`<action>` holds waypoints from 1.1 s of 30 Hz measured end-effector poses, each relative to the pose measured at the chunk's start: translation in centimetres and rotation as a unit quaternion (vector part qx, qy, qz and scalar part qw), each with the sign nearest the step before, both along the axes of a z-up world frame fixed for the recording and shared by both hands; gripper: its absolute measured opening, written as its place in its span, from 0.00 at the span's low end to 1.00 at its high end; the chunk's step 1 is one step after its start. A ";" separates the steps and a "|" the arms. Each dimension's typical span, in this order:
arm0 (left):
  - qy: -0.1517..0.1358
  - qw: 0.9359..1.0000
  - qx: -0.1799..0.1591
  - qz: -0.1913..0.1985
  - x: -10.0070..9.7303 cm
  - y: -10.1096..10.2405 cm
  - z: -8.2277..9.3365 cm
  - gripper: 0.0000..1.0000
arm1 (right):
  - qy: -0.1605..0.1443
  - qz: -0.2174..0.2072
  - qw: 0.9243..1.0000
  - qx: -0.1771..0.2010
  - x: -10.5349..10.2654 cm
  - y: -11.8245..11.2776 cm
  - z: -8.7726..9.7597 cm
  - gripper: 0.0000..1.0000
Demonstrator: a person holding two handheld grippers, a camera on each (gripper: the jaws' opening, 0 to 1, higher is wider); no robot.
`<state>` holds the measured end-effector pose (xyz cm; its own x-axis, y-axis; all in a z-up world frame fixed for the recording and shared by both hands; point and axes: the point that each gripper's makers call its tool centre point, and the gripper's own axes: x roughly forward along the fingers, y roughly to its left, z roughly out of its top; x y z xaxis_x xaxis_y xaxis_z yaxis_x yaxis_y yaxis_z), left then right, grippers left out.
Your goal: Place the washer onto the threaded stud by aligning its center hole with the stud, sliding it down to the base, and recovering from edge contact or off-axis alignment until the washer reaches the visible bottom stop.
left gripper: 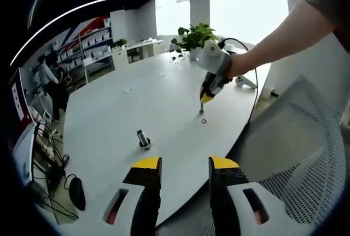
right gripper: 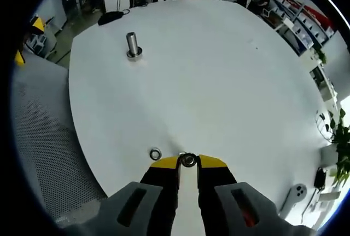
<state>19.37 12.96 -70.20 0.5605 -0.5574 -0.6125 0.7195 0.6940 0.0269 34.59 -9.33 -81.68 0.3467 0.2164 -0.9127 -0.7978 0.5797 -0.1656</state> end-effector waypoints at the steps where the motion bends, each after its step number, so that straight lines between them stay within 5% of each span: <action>1: 0.000 1.000 0.000 0.000 0.0 0.0 0.0 0.32 | 0.001 0.000 1.000 0.000 0.0 0.0 -0.1 0.13; 33: 0.005 1.000 0.007 0.010 0.2 0.4 -0.3 0.32 | 0.043 0.002 0.999 -0.017 -0.4 0.5 -3.3 0.13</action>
<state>19.54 13.38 -70.54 0.5655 -0.5375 -0.6255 0.7058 0.7078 0.0298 34.21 -8.80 -84.97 0.2649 0.1871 -0.9460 -0.8126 0.5715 -0.1145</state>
